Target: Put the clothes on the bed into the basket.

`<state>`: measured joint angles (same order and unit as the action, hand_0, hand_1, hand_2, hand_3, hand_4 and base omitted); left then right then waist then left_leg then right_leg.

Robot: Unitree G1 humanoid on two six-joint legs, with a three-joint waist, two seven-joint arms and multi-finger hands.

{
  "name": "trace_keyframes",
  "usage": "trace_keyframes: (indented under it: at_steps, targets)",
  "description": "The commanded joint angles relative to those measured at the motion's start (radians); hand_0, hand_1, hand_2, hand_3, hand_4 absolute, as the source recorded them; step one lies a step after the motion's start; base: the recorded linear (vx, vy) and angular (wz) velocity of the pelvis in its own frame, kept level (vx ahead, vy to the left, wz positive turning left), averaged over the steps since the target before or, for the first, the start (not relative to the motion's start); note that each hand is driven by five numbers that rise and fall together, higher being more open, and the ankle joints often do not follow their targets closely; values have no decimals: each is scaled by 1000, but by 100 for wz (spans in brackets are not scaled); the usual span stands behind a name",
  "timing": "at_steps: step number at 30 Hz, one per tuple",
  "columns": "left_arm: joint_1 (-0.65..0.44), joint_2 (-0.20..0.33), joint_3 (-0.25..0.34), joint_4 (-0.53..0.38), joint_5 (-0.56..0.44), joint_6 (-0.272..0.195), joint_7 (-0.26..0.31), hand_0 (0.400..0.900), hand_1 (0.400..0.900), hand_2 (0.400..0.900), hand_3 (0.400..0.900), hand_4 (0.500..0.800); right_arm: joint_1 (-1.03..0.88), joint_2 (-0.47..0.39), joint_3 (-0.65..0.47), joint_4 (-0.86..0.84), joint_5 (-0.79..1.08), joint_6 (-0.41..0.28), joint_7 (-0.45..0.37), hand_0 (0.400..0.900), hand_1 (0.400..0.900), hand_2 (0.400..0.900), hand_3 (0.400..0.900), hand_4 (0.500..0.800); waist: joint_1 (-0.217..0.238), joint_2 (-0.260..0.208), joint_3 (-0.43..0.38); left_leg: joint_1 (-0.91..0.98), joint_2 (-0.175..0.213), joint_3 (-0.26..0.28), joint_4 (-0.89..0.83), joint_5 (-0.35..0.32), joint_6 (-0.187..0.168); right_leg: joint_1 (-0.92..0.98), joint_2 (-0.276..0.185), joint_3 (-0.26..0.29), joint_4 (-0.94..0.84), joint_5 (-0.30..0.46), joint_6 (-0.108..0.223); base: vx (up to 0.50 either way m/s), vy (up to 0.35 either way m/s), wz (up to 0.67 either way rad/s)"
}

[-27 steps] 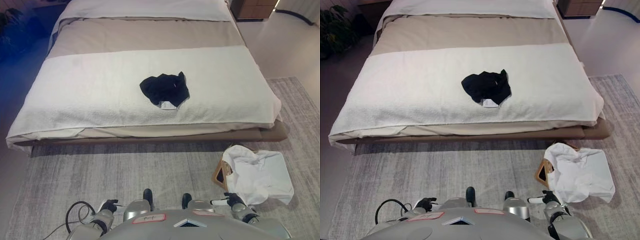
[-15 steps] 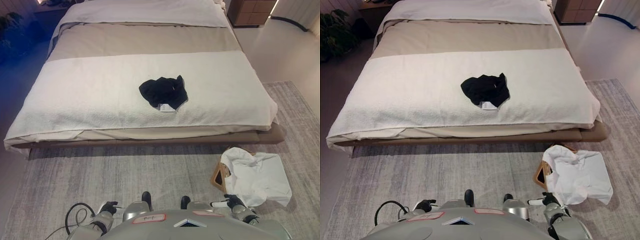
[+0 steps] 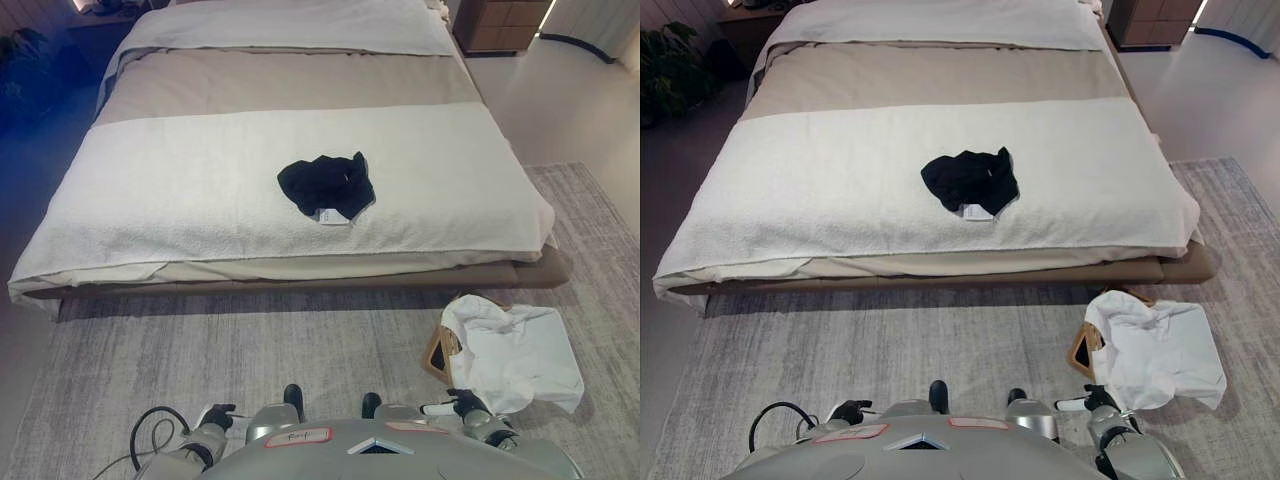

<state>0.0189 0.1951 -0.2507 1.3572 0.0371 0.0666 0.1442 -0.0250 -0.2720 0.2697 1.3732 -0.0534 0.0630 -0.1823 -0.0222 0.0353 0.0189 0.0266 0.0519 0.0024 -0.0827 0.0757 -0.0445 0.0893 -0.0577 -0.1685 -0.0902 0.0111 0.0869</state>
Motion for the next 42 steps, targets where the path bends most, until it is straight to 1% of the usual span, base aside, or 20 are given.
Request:
trace_keyframes:
  at_steps: [1,9,14,17,19,20,21,22,24,25,27,28,29,31,33,34,36,39,40,42]
  targets:
    - [-49,19,14,50,25,-1,9,900,900,900,900,800,-47,1,28,28,-13,-1,-8,900,900,900,900,800,10,-51,25,39,-72,8,-5,-67,6,-9,30,36,3,-12,-12,8,2,7]
    - [-51,21,17,53,25,4,2,900,900,900,900,800,-54,-3,29,35,-17,5,6,900,900,900,900,800,14,-54,31,35,-73,7,-5,-67,9,-6,25,25,3,-5,-10,2,2,2]
    - [-69,36,22,50,12,9,8,900,900,900,900,800,-79,-8,38,22,-16,6,5,900,900,900,900,800,9,-56,60,15,-53,6,-5,-60,8,-78,37,38,95,-30,-30,-44,-48,-7]
    - [-71,44,90,50,-86,9,29,900,900,900,900,800,-76,-2,33,20,0,2,2,900,900,900,900,800,15,-69,66,11,-35,1,5,-50,3,-91,54,40,116,-50,-43,14,-137,-4]
    - [-72,39,107,43,-111,0,42,900,900,900,900,800,-73,3,32,20,3,-2,-3,900,900,900,900,800,20,-89,84,-33,-32,-1,125,-80,1,-83,57,45,118,-57,-53,27,-201,2]
    - [-77,37,109,40,-115,-2,44,900,900,900,900,800,-71,1,30,20,6,-4,-4,900,900,900,900,800,24,-100,98,-66,-42,1,215,-104,-1,-78,56,46,122,-62,-58,-12,-217,-1]
    - [-81,35,107,35,-120,-2,44,900,900,900,900,800,-69,-5,29,19,9,-4,-6,900,900,900,900,800,31,-105,117,-109,-53,-1,290,-97,-2,-71,59,48,125,-66,-65,-12,-221,-6]
    - [-86,33,107,31,-130,-2,41,900,900,900,900,800,-69,-9,31,16,9,-3,-4,900,900,900,900,800,40,-111,138,-153,-69,-18,373,-83,-1,-62,61,50,126,-70,-74,-5,-182,-15]
    - [-99,32,104,27,-154,-6,39,900,900,900,900,800,-75,-25,35,19,9,0,-7,900,900,900,900,800,60,-115,159,-235,-130,-81,406,-63,11,-54,61,58,123,-80,-82,78,-135,-23]
    - [-99,32,107,27,-164,-7,37,900,900,900,900,800,-74,-29,34,24,10,2,-7,900,900,900,900,800,67,-117,155,-281,-156,-97,387,-68,21,-46,62,63,116,-85,-80,220,-94,-17]
    - [-87,33,117,27,-175,-10,38,900,900,900,900,800,-67,-34,29,30,9,5,-8,900,900,900,900,800,81,-115,145,-324,-142,-94,307,-20,18,-13,74,78,98,-99,-72,298,-48,-19]
    - [-77,29,124,30,-190,-12,38,900,900,900,900,800,-60,-34,31,33,4,6,-6,900,900,900,900,800,90,-109,139,-345,-130,-92,267,34,11,11,87,91,86,-109,-75,378,-16,-47]
    - [-64,25,138,33,-213,-15,35,900,900,900,900,800,-58,-36,36,32,1,7,-7,900,900,900,900,800,114,-107,140,-396,-119,-92,181,66,9,40,98,113,77,-131,-74,407,-17,-63]
    - [-50,23,155,39,-231,-13,40,900,900,900,900,800,-55,-33,41,27,2,6,-11,900,900,900,900,800,143,-105,142,-424,-102,-115,96,123,-3,87,115,160,75,-161,-80,419,-38,-72]
    - [-33,17,168,53,-245,-14,42,900,900,900,900,800,-59,-29,41,16,14,3,-14,900,900,900,900,800,170,-109,145,-482,-74,-138,34,152,-26,132,123,223,78,-203,-75,457,-12,-82]
    - [-23,14,175,57,-251,-13,43,900,900,900,900,800,-59,-24,41,12,17,3,-16,900,900,900,900,800,181,-110,141,-499,-54,-138,29,168,-39,155,122,251,78,-217,-74,476,38,-80]
    - [-10,12,186,60,-261,-14,44,900,900,900,900,800,-58,-15,44,6,19,1,-16,900,900,900,900,800,199,-113,135,-530,-13,-119,22,201,-60,193,113,293,82,-242,-71,503,80,-73]
    - [2,13,196,49,-268,-16,49,900,900,900,900,800,-60,-2,52,2,18,2,-9,900,900,900,900,800,233,-118,126,-562,45,-66,28,254,-83,273,83,346,91,-293,-62,685,210,-78]
    - [7,19,204,44,-266,-15,53,900,900,900,900,800,-63,4,48,-1,23,1,-4,900,900,900,900,800,247,-119,112,-570,76,-29,44,292,-92,322,51,360,99,-314,-45,710,267,-58]
    - [10,24,206,44,-265,-12,52,900,900,900,900,800,-63,9,45,0,25,2,-3,900,900,900,900,800,251,-125,103,-547,72,-8,49,304,-82,334,30,352,110,-319,-35,589,255,-33]
